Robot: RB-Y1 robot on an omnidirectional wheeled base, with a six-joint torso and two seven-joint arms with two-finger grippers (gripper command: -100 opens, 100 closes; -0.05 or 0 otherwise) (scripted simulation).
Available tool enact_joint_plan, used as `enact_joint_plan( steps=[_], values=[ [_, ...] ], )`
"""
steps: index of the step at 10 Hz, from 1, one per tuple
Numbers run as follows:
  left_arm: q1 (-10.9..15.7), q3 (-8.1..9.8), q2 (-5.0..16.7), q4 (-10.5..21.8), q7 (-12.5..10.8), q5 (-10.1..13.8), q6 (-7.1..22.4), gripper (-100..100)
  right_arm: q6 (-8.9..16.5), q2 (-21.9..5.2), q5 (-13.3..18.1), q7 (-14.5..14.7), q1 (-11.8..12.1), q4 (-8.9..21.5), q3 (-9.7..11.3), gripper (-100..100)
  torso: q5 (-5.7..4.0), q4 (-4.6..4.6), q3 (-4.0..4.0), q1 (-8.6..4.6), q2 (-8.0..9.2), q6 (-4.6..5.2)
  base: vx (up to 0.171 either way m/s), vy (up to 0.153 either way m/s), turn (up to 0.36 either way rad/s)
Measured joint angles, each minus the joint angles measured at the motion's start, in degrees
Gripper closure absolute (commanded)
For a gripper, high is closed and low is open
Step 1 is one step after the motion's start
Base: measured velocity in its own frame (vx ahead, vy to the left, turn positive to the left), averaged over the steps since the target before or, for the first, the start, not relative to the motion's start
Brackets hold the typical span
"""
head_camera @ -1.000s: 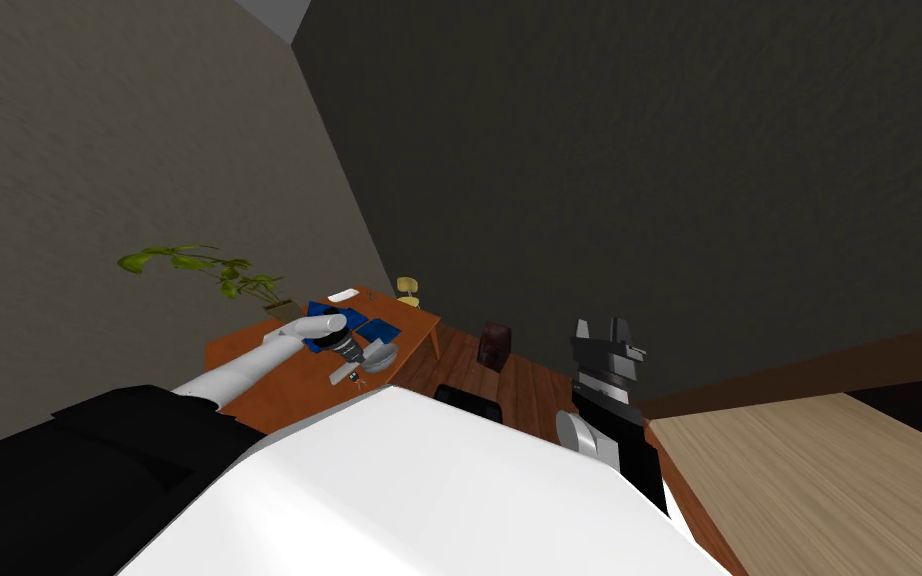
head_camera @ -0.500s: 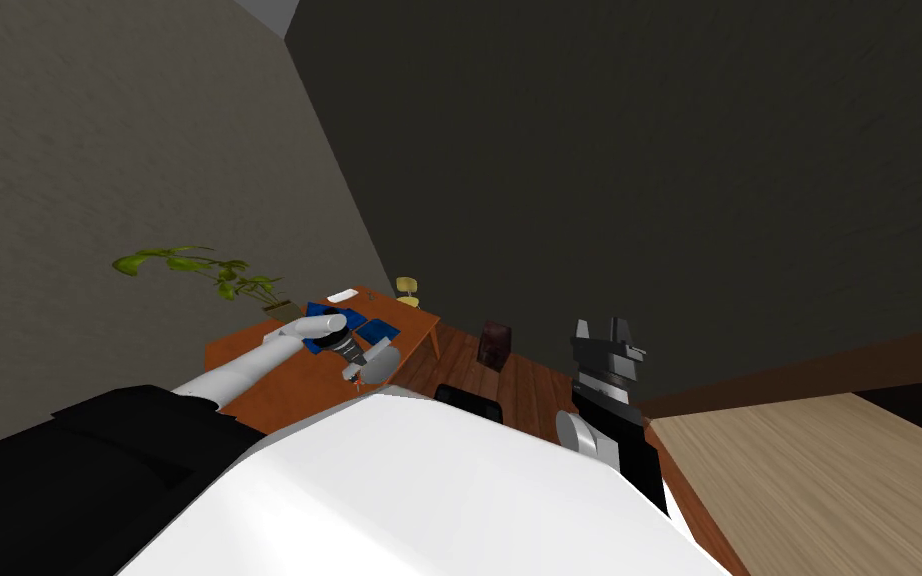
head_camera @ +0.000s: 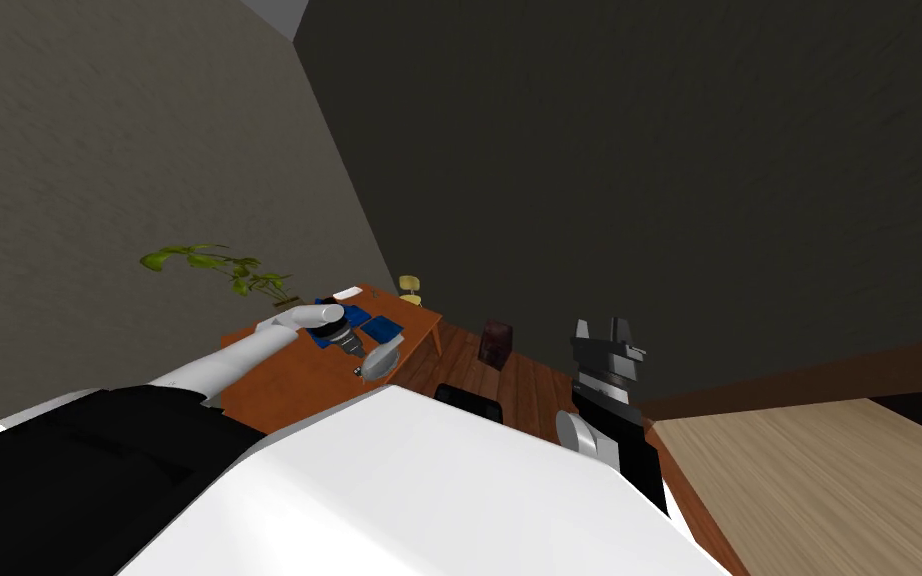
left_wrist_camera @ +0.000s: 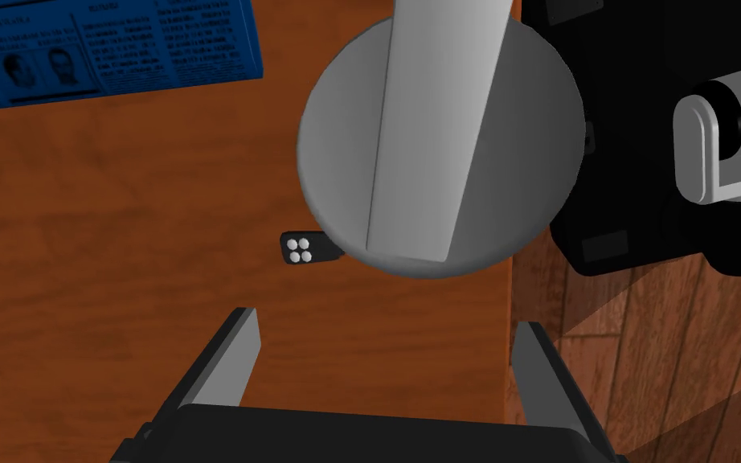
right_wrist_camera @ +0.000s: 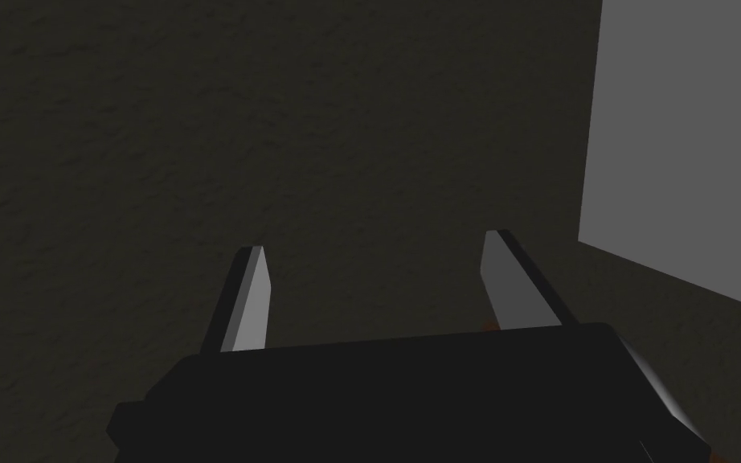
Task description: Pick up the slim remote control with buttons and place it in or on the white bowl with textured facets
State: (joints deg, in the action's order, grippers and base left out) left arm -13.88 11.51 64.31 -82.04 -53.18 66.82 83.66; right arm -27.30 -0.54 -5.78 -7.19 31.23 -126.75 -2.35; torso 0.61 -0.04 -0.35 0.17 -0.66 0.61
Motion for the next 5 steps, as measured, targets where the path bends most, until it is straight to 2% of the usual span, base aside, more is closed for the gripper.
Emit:
enact_joint_plan(
  steps=[2,3,5],
  values=[
    [0.0,0.88,2.0,-2.2,-1.7,1.5,1.7,-100,0.0,0.0,0.0,0.0,0.0,0.0,0.0,0,0.00,-0.01,-0.02,-0.01,-0.04,-0.01,-0.029,-0.007,0.022],
    [0.0,0.95,2.1,-2.3,-1.8,1.6,1.8,0,0.0,0.0,0.0,0.0,0.0,0.0,0.0,0,0.02,-0.03,-0.06,0.03,-0.11,0.00,0.000,0.000,0.000],
    [0.0,0.94,2.1,-2.3,-1.8,1.6,1.8,0,0.0,0.0,0.0,0.0,0.0,0.0,0.0,0,0.03,-0.05,-0.12,0.05,-0.20,0.00,0.000,0.000,0.000]
  ],
)
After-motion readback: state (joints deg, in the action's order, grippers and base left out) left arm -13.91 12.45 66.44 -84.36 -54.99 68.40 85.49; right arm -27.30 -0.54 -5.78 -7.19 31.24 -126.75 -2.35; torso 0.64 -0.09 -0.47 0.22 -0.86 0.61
